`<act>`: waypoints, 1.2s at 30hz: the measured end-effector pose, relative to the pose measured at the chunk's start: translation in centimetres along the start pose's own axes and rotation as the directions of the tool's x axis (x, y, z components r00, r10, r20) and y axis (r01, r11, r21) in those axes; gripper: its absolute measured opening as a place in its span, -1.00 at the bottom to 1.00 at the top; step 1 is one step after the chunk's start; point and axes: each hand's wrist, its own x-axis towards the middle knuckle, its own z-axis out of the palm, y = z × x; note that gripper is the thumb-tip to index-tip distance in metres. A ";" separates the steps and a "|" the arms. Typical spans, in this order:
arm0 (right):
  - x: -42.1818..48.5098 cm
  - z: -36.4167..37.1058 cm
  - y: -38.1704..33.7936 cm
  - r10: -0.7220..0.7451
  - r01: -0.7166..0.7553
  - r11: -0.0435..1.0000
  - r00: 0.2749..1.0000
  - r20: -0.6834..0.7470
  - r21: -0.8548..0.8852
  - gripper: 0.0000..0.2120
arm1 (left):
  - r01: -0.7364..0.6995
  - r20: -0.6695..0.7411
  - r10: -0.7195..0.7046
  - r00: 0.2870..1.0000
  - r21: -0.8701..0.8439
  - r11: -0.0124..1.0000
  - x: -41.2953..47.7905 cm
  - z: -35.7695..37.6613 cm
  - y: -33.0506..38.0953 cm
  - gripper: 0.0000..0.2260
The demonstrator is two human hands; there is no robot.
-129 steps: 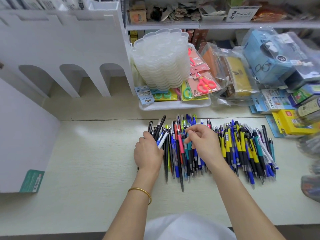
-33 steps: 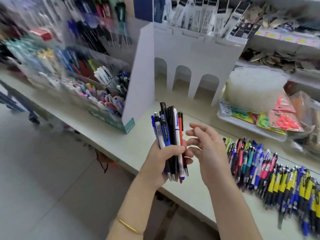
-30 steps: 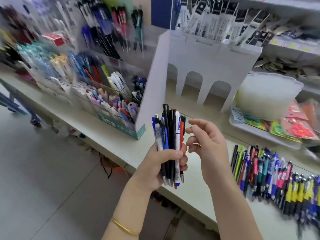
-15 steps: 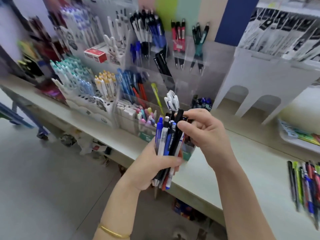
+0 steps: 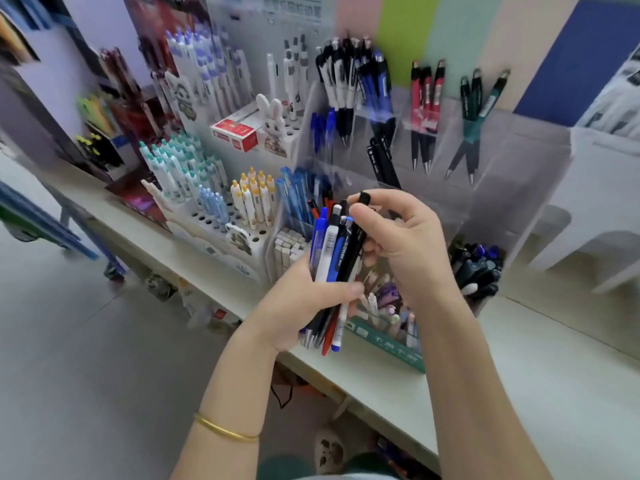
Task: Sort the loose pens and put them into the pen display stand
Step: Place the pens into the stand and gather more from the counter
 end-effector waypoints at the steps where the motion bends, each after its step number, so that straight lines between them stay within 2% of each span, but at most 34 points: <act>1: 0.7 0.0 0.1 -0.016 0.016 1.000 0.999 -0.029 0.008 -0.88 | 0.001 0.008 0.000 1.000 -0.016 1.000 0.7 -0.2 0.3 -0.61; 5: 2.7 0.1 0.3 -0.082 0.080 0.997 0.992 -0.091 -0.021 -0.91 | -0.016 0.027 0.017 0.999 -0.053 0.998 2.7 -0.6 1.2 -0.75; 10: 4.0 0.3 0.3 -0.103 0.095 0.994 0.978 -0.183 -0.051 -0.97 | 0.026 0.072 -0.020 0.997 -0.074 0.997 4.9 -1.6 1.8 -0.61; 14: 4.7 0.6 0.5 -0.028 0.004 0.997 0.952 -0.305 -0.079 -0.93 | 0.092 0.196 -0.067 0.978 -0.119 0.989 6.6 -3.1 2.5 -0.67; 17: 4.8 1.3 0.5 0.042 -0.065 0.996 0.945 -0.323 -0.062 -0.94 | 0.105 0.254 -0.080 0.964 -0.086 0.991 7.4 -4.4 2.9 -0.68; 21: 4.9 2.9 0.8 0.028 -0.054 0.996 0.944 -0.328 -0.070 -0.96 | 0.157 0.371 -0.112 0.922 -0.093 0.983 8.3 -6.0 3.5 -0.61; 23: 4.9 3.6 1.1 0.010 -0.032 0.998 0.935 -0.355 -0.056 -0.96 | 0.180 0.403 -0.126 0.906 -0.099 0.979 8.4 -6.4 3.8 -0.66; 28: 3.9 4.2 1.6 -0.037 0.067 0.995 0.929 -0.368 0.070 -0.93 | 0.268 0.407 -0.181 0.895 -0.168 0.949 8.7 -7.0 3.9 -0.71; 31: 3.5 3.9 1.5 -0.060 0.081 0.996 0.927 -0.369 0.040 -0.96 | 0.310 0.383 -0.226 0.896 -0.174 0.935 9.0 -7.0 3.7 -0.75; 36: 3.5 3.0 1.0 -0.135 0.137 0.990 0.879 -0.457 -0.029 -0.98 | 0.232 0.268 -0.191 0.944 -0.132 0.964 9.4 -6.5 4.2 -0.85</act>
